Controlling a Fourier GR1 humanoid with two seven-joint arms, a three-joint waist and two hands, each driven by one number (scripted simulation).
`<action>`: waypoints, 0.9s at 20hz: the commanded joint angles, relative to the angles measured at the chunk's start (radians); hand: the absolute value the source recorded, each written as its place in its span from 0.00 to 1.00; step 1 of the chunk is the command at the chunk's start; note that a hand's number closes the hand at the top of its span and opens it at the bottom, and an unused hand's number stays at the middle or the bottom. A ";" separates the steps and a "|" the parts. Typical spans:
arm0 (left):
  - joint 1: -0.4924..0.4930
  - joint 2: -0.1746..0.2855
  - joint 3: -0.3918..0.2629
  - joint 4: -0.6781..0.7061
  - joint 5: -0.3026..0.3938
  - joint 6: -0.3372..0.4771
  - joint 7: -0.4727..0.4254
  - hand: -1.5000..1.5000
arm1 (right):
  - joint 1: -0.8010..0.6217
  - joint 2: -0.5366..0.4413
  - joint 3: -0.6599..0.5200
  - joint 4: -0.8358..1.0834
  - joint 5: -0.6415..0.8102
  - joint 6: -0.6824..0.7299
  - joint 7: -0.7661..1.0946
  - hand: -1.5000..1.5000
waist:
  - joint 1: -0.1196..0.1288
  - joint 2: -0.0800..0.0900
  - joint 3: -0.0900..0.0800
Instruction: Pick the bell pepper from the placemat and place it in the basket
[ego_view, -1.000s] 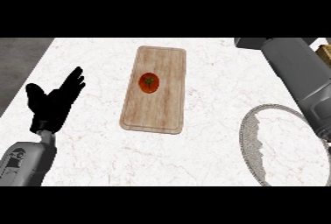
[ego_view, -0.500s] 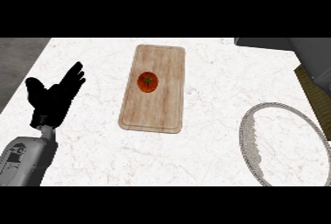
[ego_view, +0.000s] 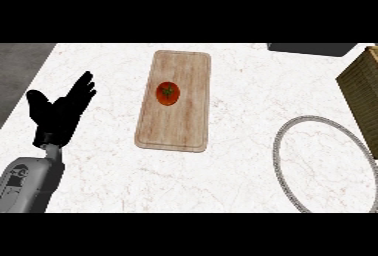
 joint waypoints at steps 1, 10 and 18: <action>0.009 0.002 0.014 0.018 0.002 -0.002 -0.017 0.50 | -0.003 -0.054 0.069 0.000 0.072 0.045 0.168 1.00 | -0.011 0.002 0.001; 0.027 -0.016 0.010 0.018 -0.005 0.009 -0.021 0.50 | 0.006 -0.136 0.109 0.000 0.118 0.122 0.252 1.00 | -0.031 -0.007 0.004; -0.018 0.008 0.048 0.056 0.000 0.000 -0.012 0.50 | 0.117 -0.126 0.084 0.000 0.104 0.081 0.218 1.00 | -0.062 -0.016 0.006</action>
